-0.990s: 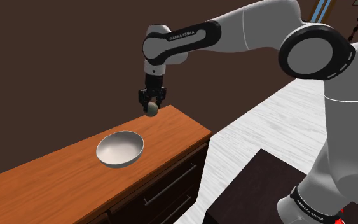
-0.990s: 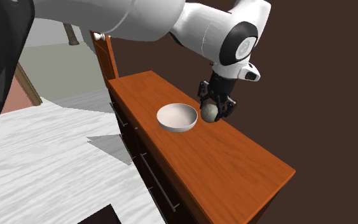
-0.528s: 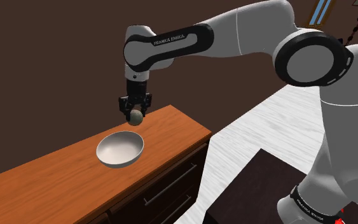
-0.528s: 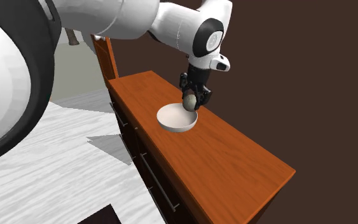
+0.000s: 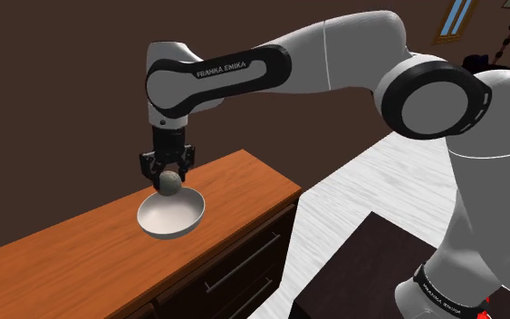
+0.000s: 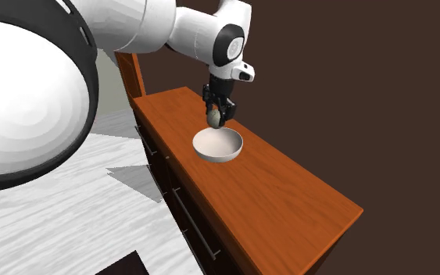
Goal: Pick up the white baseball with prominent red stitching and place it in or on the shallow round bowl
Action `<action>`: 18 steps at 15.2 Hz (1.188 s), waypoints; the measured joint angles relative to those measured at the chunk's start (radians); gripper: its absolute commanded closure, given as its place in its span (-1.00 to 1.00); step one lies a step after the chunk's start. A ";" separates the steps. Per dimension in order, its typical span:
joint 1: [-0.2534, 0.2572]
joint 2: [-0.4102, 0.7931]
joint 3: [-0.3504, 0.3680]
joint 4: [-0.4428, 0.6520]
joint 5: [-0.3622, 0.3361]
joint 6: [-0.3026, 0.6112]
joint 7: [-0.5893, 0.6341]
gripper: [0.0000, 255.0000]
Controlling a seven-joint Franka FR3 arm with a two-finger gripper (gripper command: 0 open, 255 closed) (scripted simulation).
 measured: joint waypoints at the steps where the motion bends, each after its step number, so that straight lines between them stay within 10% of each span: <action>1: 0.001 0.003 0.000 -0.006 0.000 0.009 0.000 1.00; 18: 0.004 0.053 0.001 -0.092 0.005 0.144 -0.021 1.00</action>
